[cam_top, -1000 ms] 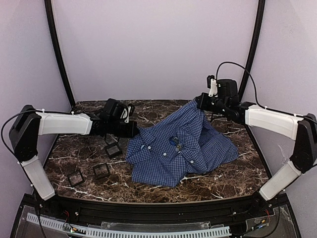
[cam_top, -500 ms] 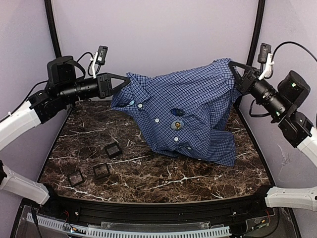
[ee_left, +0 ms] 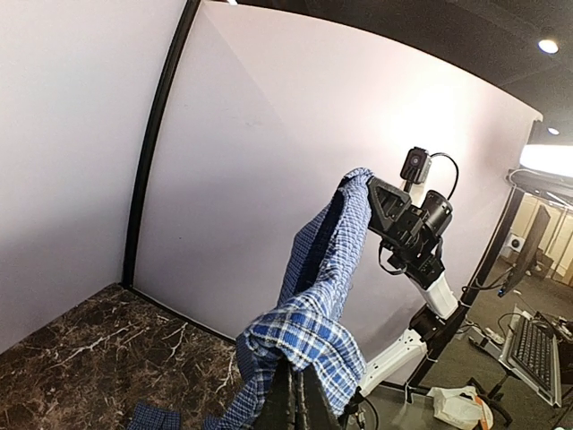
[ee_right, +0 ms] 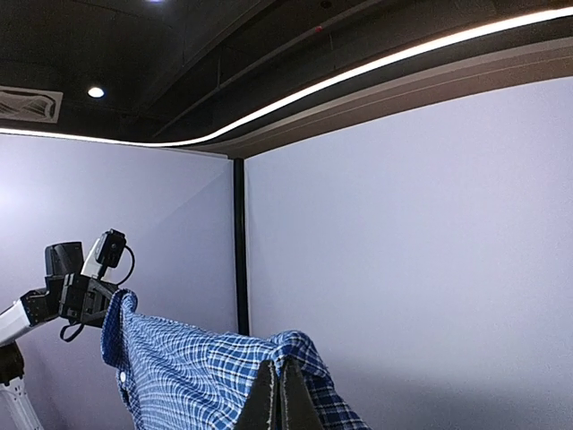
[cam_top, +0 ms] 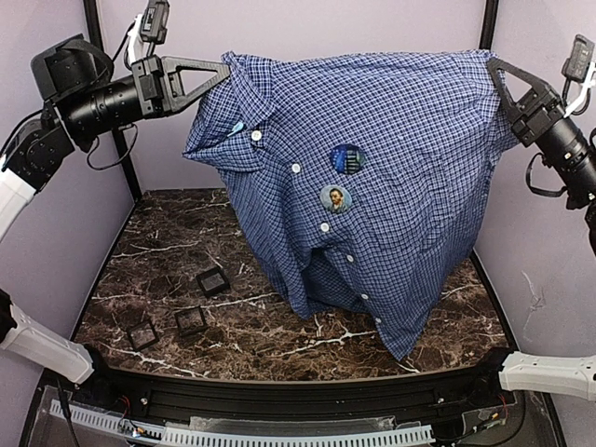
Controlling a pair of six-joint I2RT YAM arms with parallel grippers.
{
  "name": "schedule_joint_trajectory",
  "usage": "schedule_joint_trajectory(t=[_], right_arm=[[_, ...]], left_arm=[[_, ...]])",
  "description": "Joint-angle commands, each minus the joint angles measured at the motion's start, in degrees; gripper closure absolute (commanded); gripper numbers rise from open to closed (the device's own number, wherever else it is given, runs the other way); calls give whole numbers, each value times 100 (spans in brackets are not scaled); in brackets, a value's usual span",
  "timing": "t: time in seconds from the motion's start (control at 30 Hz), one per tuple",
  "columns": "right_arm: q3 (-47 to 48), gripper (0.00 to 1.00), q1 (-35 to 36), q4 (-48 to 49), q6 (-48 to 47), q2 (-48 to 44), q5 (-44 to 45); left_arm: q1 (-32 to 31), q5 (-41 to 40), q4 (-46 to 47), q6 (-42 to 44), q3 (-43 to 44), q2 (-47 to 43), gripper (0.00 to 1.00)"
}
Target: Remove the brooch from the garment
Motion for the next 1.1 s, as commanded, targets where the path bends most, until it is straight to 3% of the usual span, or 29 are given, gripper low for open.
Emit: schedule_joint_trajectory(t=[0.0,0.17,0.27,0.47,0.6,0.73,0.77,0.8,0.83,0.87,0.9,0.97,1.07], right_arm=[[-641,100,22,-55,1,-150,534],[-1750,100,22,36,290,-134,2016],[-2507,100,22,366,513,93,2659],[-3539,100,8,1499,871,1436,3659],[-3276,100,-199,1877,906,2986,3728],[-2536,100,-585,1566,1072,4307,3487],[-2329,95,-669,1381,1109,4548,3366],[-2121,86,-736,1162,1135,4730,3255],[-1963,60,-772,958,1132,4876,3170],[-1841,38,-785,789,1087,4908,3096],[-1782,28,-787,683,1036,4885,3028],[-1795,19,-785,486,980,4701,2927],[-1861,11,-780,146,942,4242,2805]], left_arm=[[14,-199,-350,-90,-345,-15,99],[41,-1403,-955,517,-1120,175,99],[105,-1611,-970,726,-1690,610,99],[211,-2024,-654,1143,-2115,1941,99],[299,-2458,-630,1423,-1699,2972,99],[401,-2788,-640,1425,-1149,3714,98],[427,-2852,-653,1411,-1014,3781,96],[435,-2927,-684,1384,-969,3856,85],[442,-3044,-718,1377,-910,3865,65],[443,-3186,-735,1368,-899,3828,53],[444,-3244,-768,1357,-895,3749,32],[449,-3366,-823,1296,-961,3547,17],[444,-3458,-952,1209,-1105,3170,9]])
